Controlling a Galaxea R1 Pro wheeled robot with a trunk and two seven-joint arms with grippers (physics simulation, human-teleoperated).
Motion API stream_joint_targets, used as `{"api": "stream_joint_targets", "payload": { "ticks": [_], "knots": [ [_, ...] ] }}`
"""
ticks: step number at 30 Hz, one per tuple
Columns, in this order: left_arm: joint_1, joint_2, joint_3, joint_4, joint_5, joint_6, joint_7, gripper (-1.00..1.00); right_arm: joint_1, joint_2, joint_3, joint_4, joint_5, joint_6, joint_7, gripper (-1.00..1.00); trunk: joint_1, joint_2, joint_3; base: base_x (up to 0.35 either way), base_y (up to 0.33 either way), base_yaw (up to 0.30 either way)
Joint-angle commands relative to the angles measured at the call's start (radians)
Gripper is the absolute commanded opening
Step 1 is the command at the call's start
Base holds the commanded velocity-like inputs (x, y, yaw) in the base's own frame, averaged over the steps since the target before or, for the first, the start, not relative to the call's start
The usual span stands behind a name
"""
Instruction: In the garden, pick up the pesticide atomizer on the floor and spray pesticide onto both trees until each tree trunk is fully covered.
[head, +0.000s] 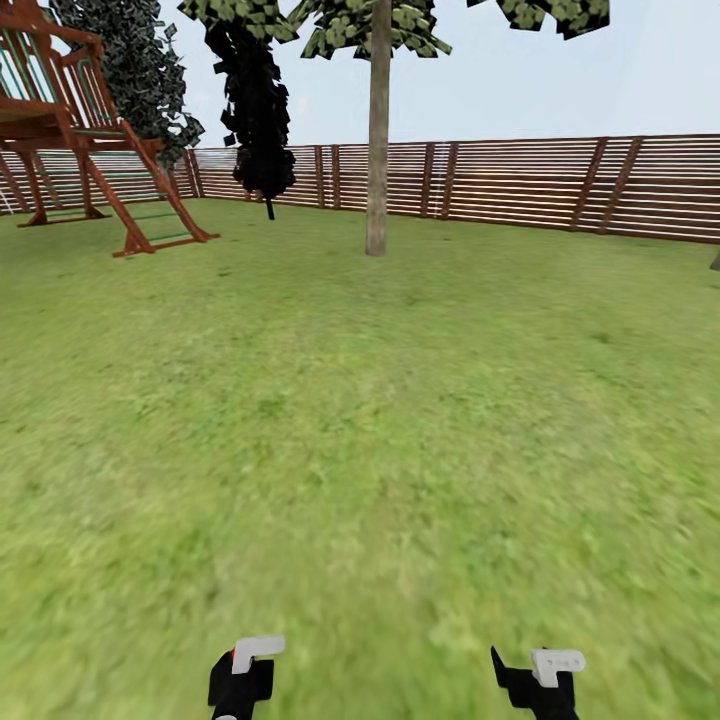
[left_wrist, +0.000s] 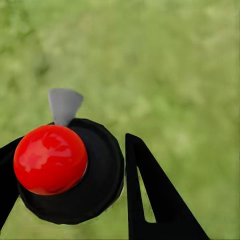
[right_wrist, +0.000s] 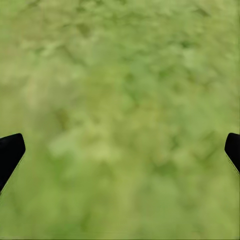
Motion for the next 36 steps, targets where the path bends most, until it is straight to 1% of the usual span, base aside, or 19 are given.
{"api": "stream_joint_targets", "payload": {
  "ticks": [1,36],
  "knots": [
    [0.0,0.0,0.0,0.0,0.0,0.0,0.0,-1.0,0.0,0.0,0.0,0.0,0.0,0.0,0.0,1.0,0.0,0.0,0.0,0.339,0.0,0.0],
    [0.0,0.0,0.0,0.0,0.0,0.0,0.0,-1.0,0.0,0.0,0.0,0.0,0.0,0.0,0.0,1.0,0.0,0.0,0.0,0.339,0.0,0.0]
  ]
}}
